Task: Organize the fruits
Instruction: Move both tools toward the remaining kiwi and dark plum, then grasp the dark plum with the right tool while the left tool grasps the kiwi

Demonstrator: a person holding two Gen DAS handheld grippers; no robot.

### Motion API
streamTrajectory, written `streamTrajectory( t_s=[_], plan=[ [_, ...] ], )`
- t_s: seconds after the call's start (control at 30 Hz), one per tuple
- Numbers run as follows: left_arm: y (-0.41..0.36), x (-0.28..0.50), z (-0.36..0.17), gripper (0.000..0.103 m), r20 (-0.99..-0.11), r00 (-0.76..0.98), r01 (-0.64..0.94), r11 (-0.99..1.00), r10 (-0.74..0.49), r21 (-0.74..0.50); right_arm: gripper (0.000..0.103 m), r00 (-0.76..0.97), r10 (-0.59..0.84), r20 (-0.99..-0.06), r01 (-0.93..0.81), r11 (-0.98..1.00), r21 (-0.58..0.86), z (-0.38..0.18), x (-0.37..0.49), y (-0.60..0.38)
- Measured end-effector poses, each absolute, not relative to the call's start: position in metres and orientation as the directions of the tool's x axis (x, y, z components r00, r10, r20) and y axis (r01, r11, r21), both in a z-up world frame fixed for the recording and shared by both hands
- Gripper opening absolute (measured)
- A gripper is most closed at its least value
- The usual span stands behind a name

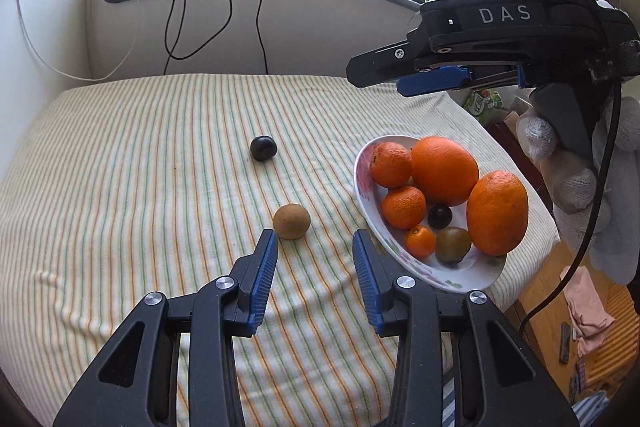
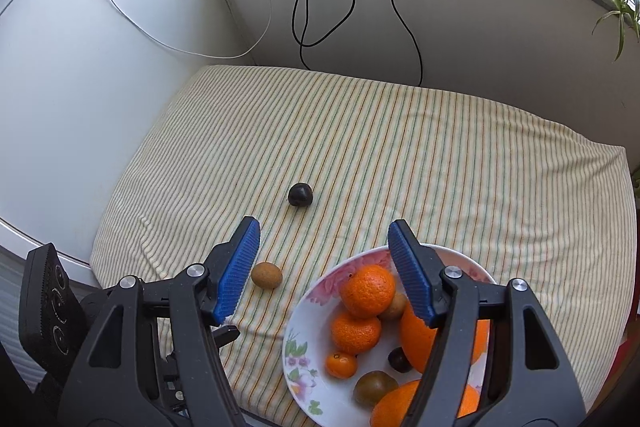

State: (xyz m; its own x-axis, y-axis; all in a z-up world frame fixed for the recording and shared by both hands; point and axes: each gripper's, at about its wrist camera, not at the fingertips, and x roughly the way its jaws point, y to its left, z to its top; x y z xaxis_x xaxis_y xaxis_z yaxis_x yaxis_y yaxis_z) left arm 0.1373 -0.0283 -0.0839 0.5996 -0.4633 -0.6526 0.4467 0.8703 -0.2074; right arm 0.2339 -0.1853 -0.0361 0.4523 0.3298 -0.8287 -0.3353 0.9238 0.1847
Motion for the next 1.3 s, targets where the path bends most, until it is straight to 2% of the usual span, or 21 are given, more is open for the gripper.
streamTrajectory(
  t_s=[0.33, 0.4, 0.63, 0.7, 0.83, 1.0, 1.13, 1.3],
  plan=[
    [-0.026, 0.153, -0.093, 0.037, -0.661, 0.589, 0.449, 0.868, -0.465, -0.211, 0.068, 0.395, 0.325, -0.859, -0.335, 0.922, 0.195, -0.057, 0.257, -0.158],
    [-0.025, 0.155, -0.095, 0.037, -0.662, 0.585, 0.449, 0.867, -0.468, -0.216, 0.061, 0.378, 0.317, -0.870, -0.336, 0.922, 0.190, -0.062, 0.262, -0.153],
    [-0.024, 0.161, -0.101, 0.037, -0.670, 0.572, 0.452, 0.864, -0.473, -0.223, 0.059, 0.340, 0.300, -0.891, -0.341, 0.923, 0.180, -0.078, 0.276, -0.140],
    [-0.025, 0.163, -0.103, 0.037, -0.673, 0.567, 0.453, 0.862, -0.475, -0.226, 0.053, 0.335, 0.288, -0.897, -0.340, 0.925, 0.170, -0.082, 0.280, -0.136],
    [-0.026, 0.168, -0.105, 0.037, -0.674, 0.561, 0.453, 0.860, -0.480, -0.235, 0.052, 0.319, 0.264, -0.910, -0.338, 0.929, 0.151, -0.092, 0.289, -0.127],
    [-0.028, 0.173, -0.107, 0.037, -0.677, 0.553, 0.458, 0.856, -0.487, -0.241, 0.042, 0.290, 0.260, -0.921, -0.328, 0.931, 0.160, -0.105, 0.301, -0.122],
    [-0.031, 0.178, -0.110, 0.036, -0.682, 0.544, 0.460, 0.853, -0.489, -0.246, 0.042, 0.281, 0.248, -0.927, -0.330, 0.932, 0.149, -0.112, 0.307, -0.115],
    [-0.034, 0.185, -0.115, 0.036, -0.688, 0.536, 0.457, 0.853, -0.489, -0.251, 0.033, 0.257, 0.248, -0.934, -0.342, 0.927, 0.152, -0.122, 0.310, -0.106]
  ],
)
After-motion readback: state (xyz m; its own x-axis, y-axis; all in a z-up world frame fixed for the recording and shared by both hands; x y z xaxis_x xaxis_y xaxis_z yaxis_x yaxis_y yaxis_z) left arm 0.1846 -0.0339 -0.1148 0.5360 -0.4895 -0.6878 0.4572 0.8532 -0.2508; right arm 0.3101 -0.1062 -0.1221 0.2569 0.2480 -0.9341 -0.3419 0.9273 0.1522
